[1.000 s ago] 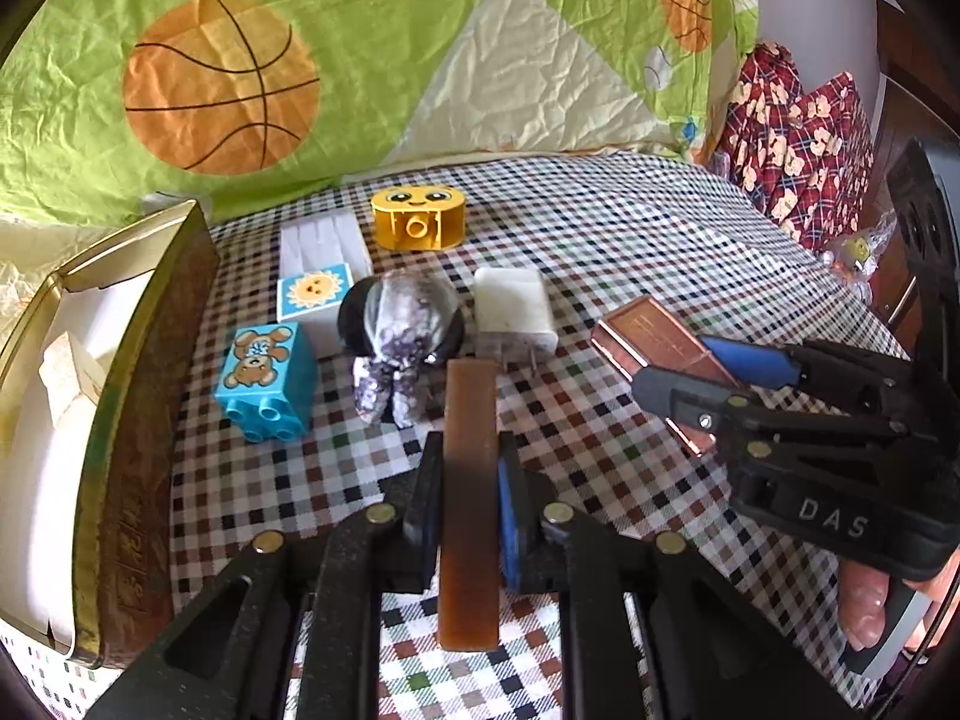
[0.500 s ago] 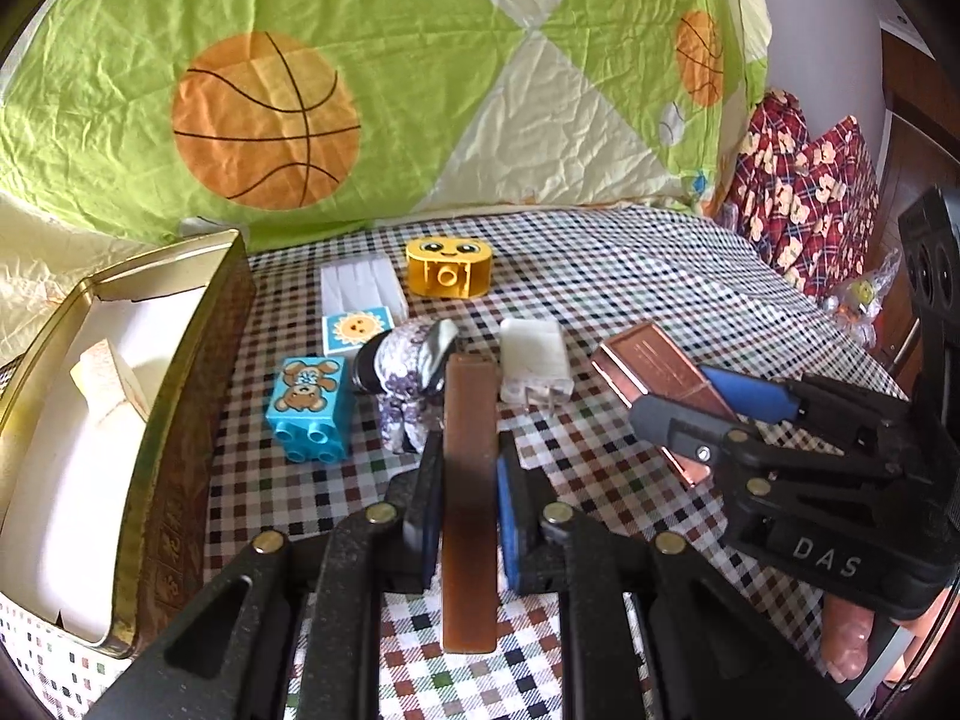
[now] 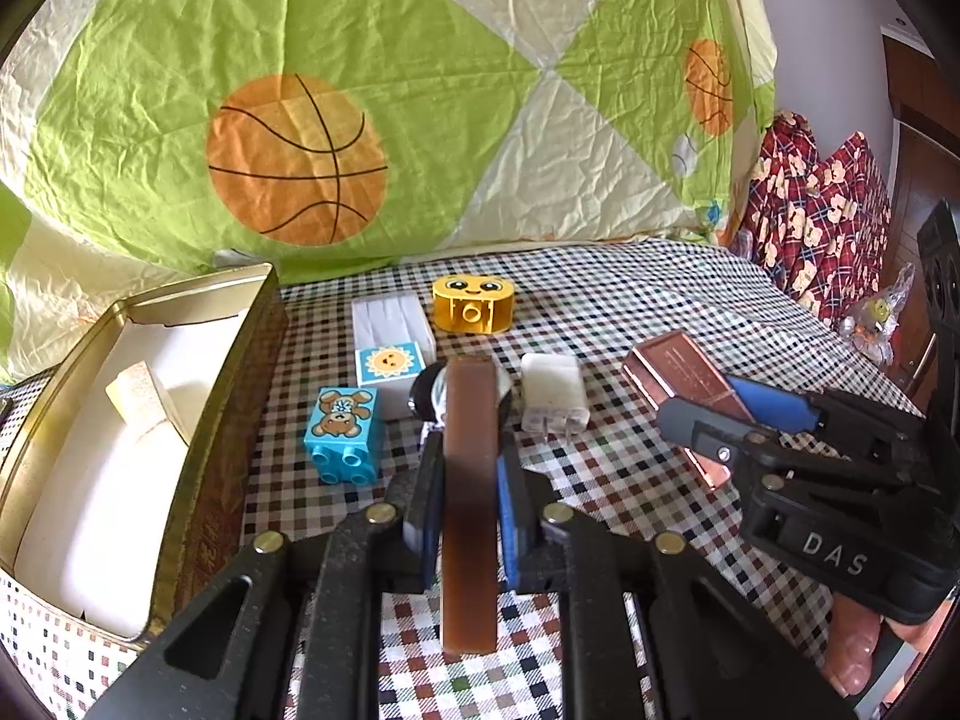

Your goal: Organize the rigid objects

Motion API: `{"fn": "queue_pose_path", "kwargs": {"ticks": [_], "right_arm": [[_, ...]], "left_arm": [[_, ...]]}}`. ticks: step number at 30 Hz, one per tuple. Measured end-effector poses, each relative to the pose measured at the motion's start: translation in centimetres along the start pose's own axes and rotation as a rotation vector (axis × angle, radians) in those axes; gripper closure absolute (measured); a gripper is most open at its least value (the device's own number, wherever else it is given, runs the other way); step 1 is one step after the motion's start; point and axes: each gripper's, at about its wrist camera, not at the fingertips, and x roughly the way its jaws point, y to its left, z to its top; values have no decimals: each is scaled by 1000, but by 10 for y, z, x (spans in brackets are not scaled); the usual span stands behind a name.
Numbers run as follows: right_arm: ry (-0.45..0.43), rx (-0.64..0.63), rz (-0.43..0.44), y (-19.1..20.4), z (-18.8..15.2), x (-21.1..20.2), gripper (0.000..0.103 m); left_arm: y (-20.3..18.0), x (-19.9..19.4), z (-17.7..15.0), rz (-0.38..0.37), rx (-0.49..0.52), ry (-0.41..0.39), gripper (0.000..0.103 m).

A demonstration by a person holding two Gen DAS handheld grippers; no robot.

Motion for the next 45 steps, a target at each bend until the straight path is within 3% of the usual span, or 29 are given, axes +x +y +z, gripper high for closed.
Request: {"fn": "queue_pose_path", "kwargs": {"ticks": [45], "right_arm": [[-234, -45, -95, 14, -7, -43, 55]], "left_arm": [[-2, -32, -4, 53, 10, -164, 89]]}}
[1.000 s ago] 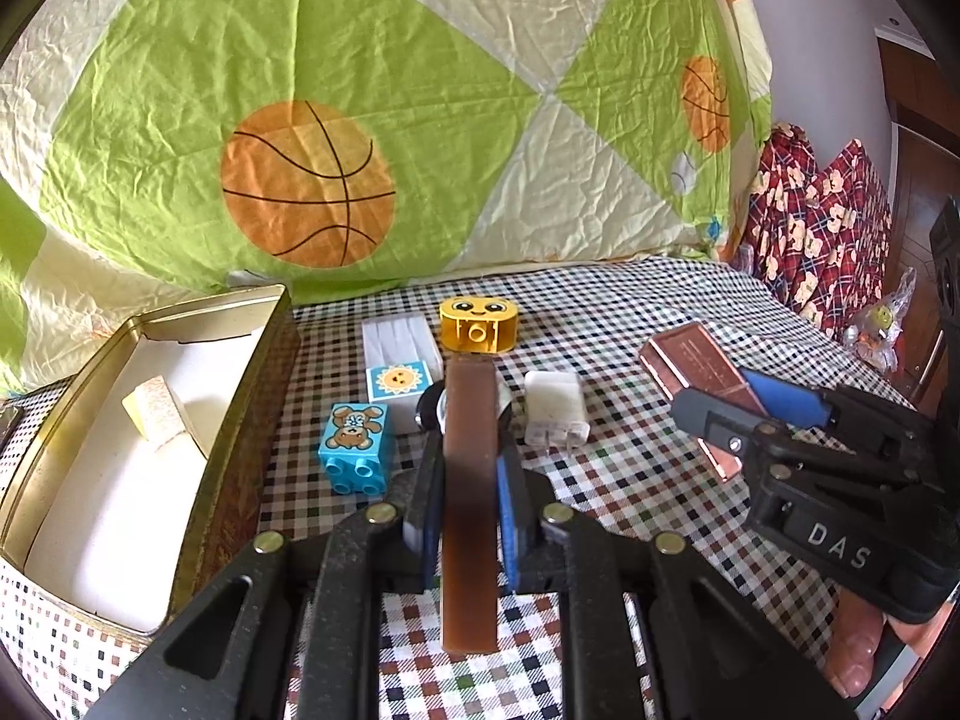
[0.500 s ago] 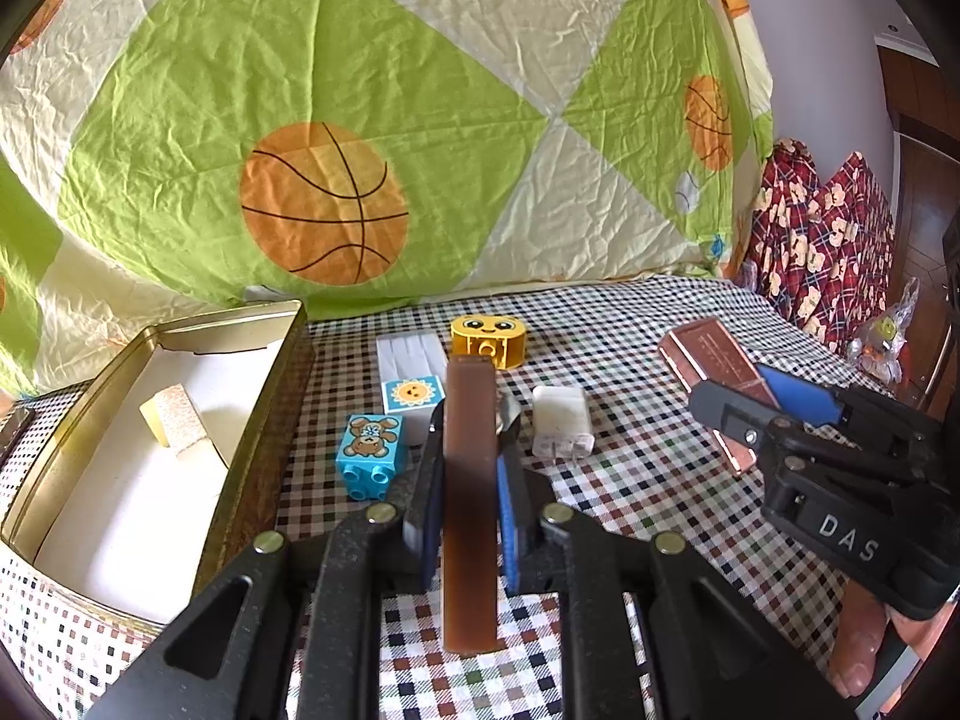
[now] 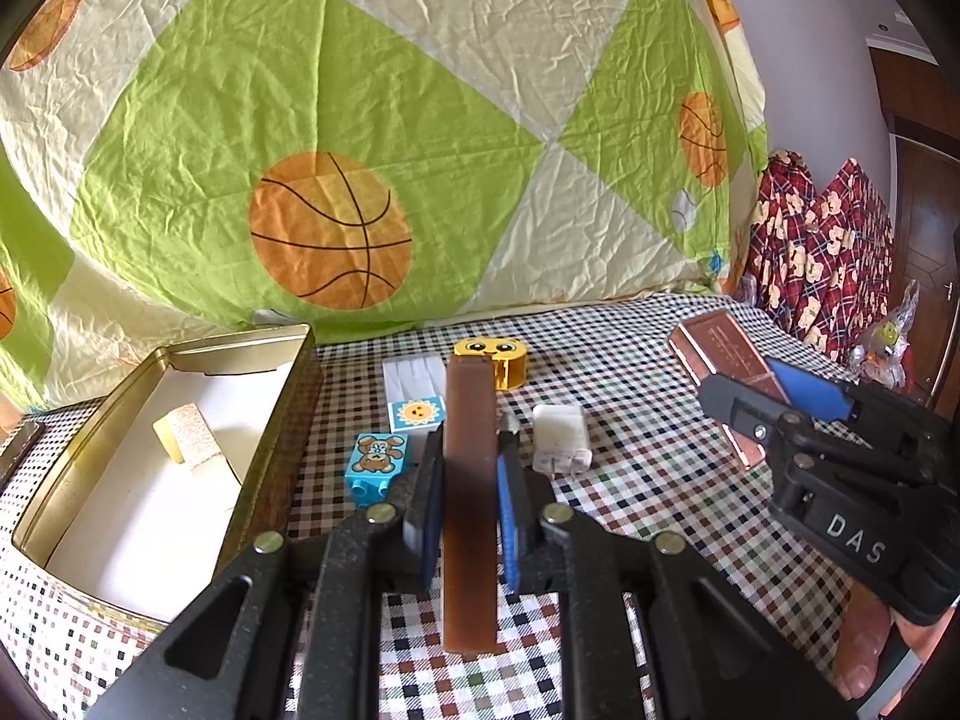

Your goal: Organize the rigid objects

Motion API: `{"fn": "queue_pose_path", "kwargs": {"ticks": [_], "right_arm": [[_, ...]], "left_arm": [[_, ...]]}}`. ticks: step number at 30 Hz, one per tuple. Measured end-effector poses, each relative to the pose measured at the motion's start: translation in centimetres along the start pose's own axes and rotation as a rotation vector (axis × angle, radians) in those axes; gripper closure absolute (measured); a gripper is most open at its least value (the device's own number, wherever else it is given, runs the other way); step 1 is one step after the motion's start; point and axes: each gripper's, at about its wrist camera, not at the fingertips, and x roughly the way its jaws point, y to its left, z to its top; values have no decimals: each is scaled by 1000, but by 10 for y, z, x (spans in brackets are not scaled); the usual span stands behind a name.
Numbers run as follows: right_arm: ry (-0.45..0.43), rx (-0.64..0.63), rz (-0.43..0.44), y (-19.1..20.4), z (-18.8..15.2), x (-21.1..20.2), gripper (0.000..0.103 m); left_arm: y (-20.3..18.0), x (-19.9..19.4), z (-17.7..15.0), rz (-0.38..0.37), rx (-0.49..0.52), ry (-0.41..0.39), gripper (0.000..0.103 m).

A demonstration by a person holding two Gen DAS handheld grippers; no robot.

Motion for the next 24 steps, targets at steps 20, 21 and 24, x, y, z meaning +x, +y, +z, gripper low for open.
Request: {"fn": "queue_pose_path", "kwargs": {"ticks": [20, 21, 24], "right_arm": [[-77, -15, -11, 5, 0, -16, 55], [-81, -17, -12, 5, 0, -17, 55], [-93, -23, -15, 7, 0, -20, 55]], "left_arm": [[-2, -16, -1, 6, 4, -81, 89], [-3, -17, -1, 7, 4, -84, 89], [-2, -19, -2, 11, 3, -90, 89]]}}
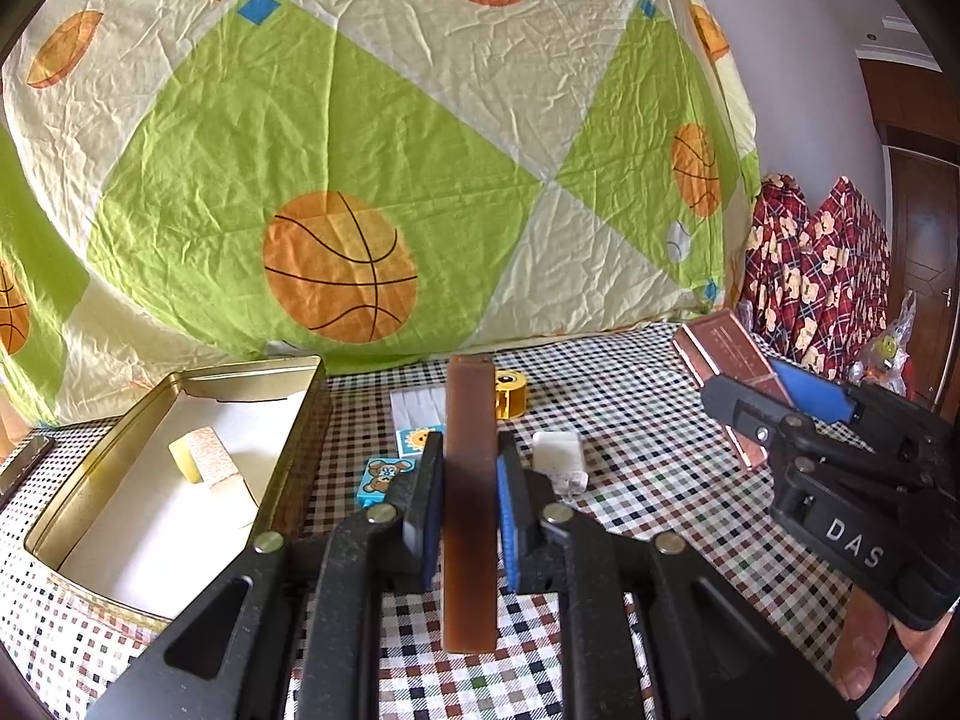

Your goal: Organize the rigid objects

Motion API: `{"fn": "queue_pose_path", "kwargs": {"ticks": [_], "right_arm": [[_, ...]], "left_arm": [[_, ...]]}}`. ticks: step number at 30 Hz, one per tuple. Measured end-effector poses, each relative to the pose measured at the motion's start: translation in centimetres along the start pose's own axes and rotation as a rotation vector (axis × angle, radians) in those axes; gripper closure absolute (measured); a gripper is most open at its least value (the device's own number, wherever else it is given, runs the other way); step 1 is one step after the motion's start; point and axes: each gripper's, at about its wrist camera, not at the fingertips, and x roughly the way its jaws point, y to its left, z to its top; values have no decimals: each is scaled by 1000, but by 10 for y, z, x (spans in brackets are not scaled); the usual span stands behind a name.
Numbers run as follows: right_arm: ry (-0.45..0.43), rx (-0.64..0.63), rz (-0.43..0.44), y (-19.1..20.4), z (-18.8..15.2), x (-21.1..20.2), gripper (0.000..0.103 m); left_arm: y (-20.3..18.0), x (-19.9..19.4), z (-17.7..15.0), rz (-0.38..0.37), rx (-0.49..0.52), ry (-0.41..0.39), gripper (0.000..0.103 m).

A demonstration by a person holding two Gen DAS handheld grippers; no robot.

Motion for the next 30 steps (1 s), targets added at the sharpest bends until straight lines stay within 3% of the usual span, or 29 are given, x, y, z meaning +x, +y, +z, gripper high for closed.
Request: {"fn": "queue_pose_path", "kwargs": {"ticks": [30], "right_arm": [[-88, -5, -7, 5, -1, -19, 55]], "left_arm": [[-2, -19, -2, 46, 31, -76, 89]]}}
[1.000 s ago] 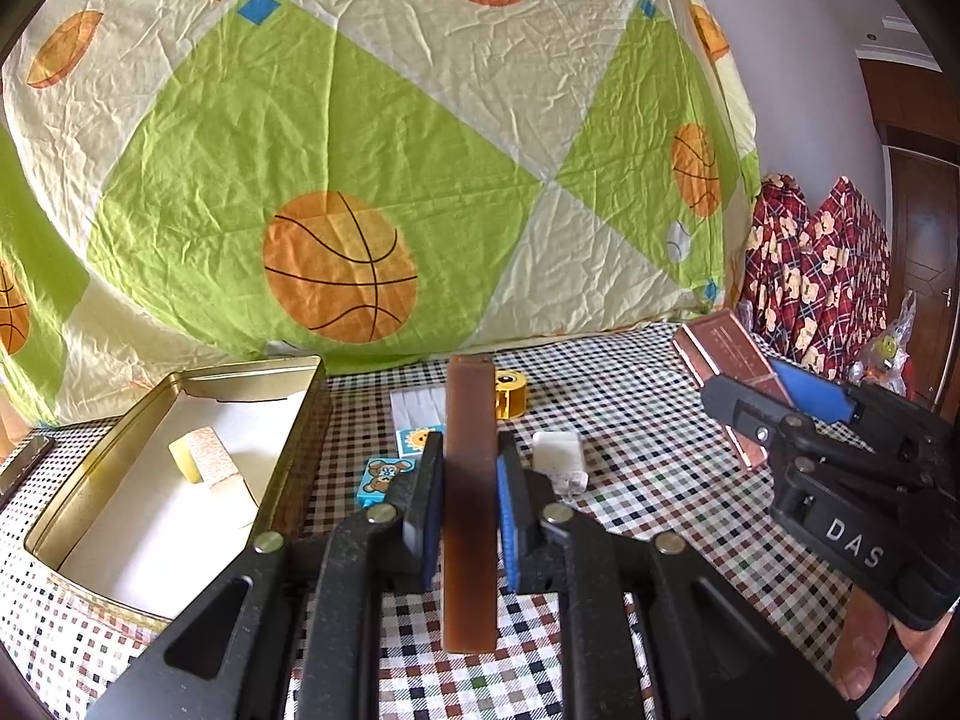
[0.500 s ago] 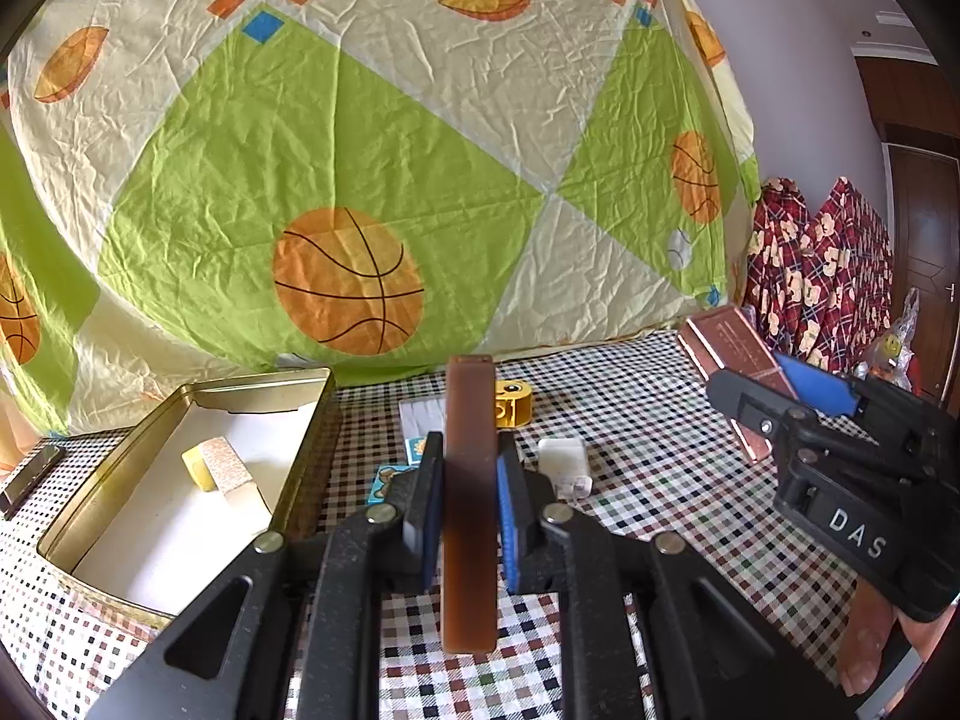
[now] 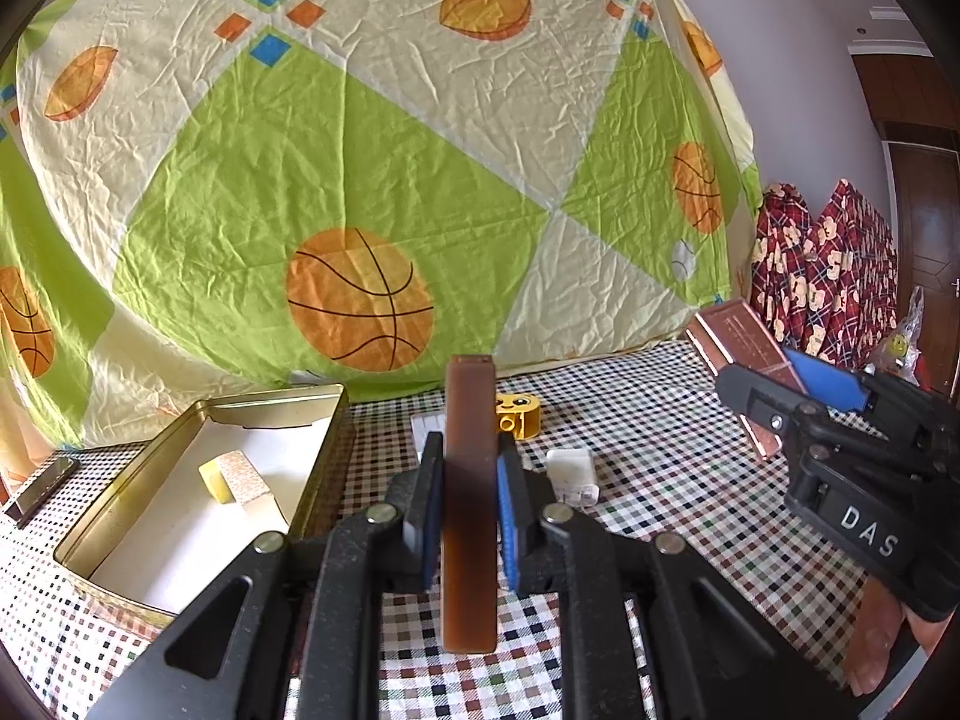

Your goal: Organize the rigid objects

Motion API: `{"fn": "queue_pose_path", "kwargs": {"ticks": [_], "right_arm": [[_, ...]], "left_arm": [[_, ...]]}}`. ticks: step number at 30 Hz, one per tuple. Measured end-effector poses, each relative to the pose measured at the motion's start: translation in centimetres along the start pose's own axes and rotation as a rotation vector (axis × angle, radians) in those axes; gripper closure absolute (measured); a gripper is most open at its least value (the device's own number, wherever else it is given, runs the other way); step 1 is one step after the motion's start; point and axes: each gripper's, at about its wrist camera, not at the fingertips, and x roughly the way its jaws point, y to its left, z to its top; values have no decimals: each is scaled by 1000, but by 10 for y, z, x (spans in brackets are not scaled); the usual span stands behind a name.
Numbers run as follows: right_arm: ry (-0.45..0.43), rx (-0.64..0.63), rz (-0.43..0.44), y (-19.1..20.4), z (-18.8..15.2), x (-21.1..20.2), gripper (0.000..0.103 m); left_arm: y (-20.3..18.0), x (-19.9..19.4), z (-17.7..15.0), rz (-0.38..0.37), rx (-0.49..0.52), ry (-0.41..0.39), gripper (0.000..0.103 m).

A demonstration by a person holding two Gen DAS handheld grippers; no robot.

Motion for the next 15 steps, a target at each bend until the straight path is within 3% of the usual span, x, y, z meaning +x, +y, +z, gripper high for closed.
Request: {"fn": "queue_pose_path", "kwargs": {"ticks": [15], "right_arm": [[-66, -13, -19, 2, 2, -14, 55]], "left_arm": [[4, -13, 0, 33, -4, -41, 89]]}}
